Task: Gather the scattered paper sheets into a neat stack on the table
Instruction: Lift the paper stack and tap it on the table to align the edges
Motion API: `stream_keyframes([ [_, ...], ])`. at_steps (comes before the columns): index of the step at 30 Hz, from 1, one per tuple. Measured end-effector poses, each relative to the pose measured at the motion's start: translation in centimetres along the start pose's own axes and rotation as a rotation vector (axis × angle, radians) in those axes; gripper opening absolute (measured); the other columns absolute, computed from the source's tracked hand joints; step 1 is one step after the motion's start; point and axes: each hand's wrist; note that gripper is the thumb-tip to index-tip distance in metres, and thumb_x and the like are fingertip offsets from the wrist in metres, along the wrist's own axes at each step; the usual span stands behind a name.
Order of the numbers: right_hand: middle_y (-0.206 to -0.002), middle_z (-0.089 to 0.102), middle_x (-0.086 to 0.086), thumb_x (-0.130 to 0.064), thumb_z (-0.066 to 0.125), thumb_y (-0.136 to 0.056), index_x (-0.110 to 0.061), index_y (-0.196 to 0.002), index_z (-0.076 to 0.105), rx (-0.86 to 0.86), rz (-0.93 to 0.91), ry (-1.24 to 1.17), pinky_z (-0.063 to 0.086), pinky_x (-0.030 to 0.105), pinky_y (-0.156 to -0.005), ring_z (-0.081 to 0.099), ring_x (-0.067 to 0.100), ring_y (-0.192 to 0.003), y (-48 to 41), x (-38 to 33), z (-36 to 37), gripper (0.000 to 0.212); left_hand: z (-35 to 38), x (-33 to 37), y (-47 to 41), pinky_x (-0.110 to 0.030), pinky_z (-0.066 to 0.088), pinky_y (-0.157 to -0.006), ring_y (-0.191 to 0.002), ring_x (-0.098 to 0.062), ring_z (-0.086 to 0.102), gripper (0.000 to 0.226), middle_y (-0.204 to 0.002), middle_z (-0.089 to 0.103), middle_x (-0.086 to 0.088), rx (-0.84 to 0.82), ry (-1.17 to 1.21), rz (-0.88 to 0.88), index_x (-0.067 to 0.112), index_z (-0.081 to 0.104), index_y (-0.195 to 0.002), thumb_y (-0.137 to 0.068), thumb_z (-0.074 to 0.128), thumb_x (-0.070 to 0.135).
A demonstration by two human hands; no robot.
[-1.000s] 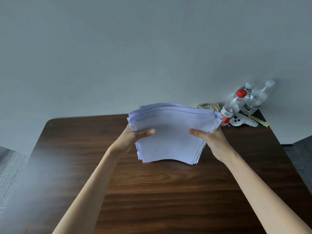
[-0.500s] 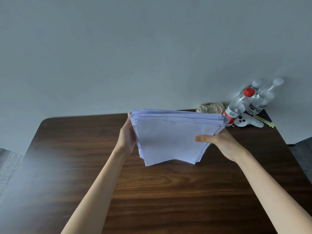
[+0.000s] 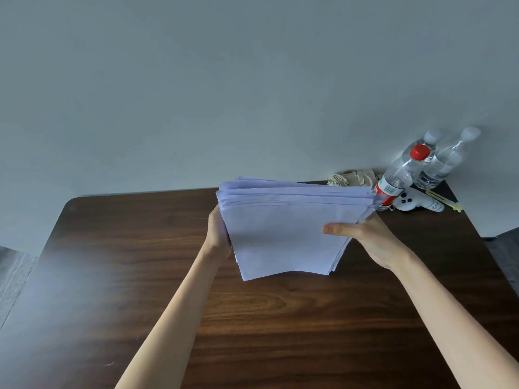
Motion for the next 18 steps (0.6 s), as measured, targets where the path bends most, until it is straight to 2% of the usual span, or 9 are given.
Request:
stream_keyframes([
  [2,-0.107,0.072,-0.002,0.001,0.076,-0.066,-0.021,-0.114,0.061,0.007,-0.014,-0.018,0.054,0.019,-0.077,0.067,0.01,-0.103,0.0,0.2,0.3,0.055,0.3,-0.2,-0.1,-0.045,0.039,-0.069,-0.075,-0.029,0.049,0.024,-0.079,0.056,-0.012,0.012,-0.012,-0.017,0.016,0.068,-0.067,-0.079,0.046,0.016],
  [5,-0.101,0.073,-0.008,0.007,0.072,-0.073,-0.021,-0.112,0.062,0.04,-0.043,-0.038,0.054,0.017,-0.075,0.068,0.007,-0.098,0.1,0.2,0.7,0.049,0.2,-0.2,0.0,-0.036,0.04,-0.064,-0.071,-0.027,0.05,0.025,-0.075,0.058,-0.012,-0.018,-0.074,-0.024,0.014,0.068,-0.069,-0.076,0.044,0.018],
  [8,-0.099,0.074,-0.01,0.008,0.071,-0.076,-0.021,-0.11,0.062,0.049,-0.049,-0.037,0.054,0.017,-0.074,0.068,0.005,-0.095,0.4,0.1,0.6,0.046,-0.9,0.1,0.2,-0.039,0.039,-0.069,-0.083,-0.03,0.05,0.031,-0.091,0.059,-0.018,-0.088,-0.132,0.028,0.008,0.067,-0.09,-0.091,0.039,0.02],
  [10,-0.093,0.074,-0.016,0.009,0.07,-0.076,-0.024,-0.106,0.061,0.056,-0.046,-0.023,0.053,0.014,-0.072,0.068,0.0,-0.09,0.6,0.1,0.7,0.046,-1.9,0.4,0.9,-0.044,0.044,-0.08,-0.098,-0.031,0.061,0.051,-0.11,0.067,-0.018,-0.157,-0.085,0.021,0.013,0.07,-0.11,-0.106,0.024,0.035],
  [12,-0.092,0.074,-0.016,0.008,0.071,-0.075,-0.025,-0.104,0.062,0.069,-0.057,-0.016,0.054,0.015,-0.073,0.068,0.0,-0.091,0.8,0.1,0.7,0.045,-3.0,0.2,1.4,-0.043,0.043,-0.097,-0.122,-0.032,0.057,0.07,-0.133,0.06,-0.016,-0.279,-0.08,-0.025,0.018,0.061,-0.131,-0.101,0.015,0.061],
  [14,-0.098,0.074,-0.012,0.005,0.073,-0.076,-0.026,-0.107,0.063,0.1,-0.064,-0.024,0.055,0.019,-0.077,0.068,0.004,-0.095,0.9,0.4,0.8,0.045,-3.9,-0.2,2.1,-0.043,0.037,-0.109,-0.134,-0.033,0.047,0.082,-0.142,0.054,-0.013,-0.329,-0.234,-0.05,0.018,0.051,-0.141,-0.088,0.031,0.078],
  [15,-0.101,0.074,-0.009,0.004,0.073,-0.076,-0.025,-0.108,0.064,0.126,-0.067,-0.032,0.056,0.021,-0.079,0.068,0.007,-0.096,1.0,0.6,0.9,0.044,-4.1,-0.3,2.6,-0.044,0.036,-0.111,-0.135,-0.033,0.046,0.081,-0.143,0.053,-0.012,-0.374,-0.303,-0.055,0.017,0.047,-0.142,-0.086,0.043,0.075],
  [18,-0.103,0.074,-0.003,0.001,0.074,-0.078,-0.024,-0.104,0.068,0.235,-0.093,-0.057,0.055,0.021,-0.079,0.07,0.01,-0.096,1.1,1.0,1.9,0.036,-3.6,-0.1,3.9,-0.04,0.044,-0.105,-0.128,-0.032,0.053,0.062,-0.139,0.055,-0.013,-0.526,-0.338,-0.037,0.011,0.046,-0.14,-0.084,0.063,0.033],
])
Point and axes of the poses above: each hand's wrist, its own y-axis away from the middle knuckle, its own z-axis out of the palm, x = y × z
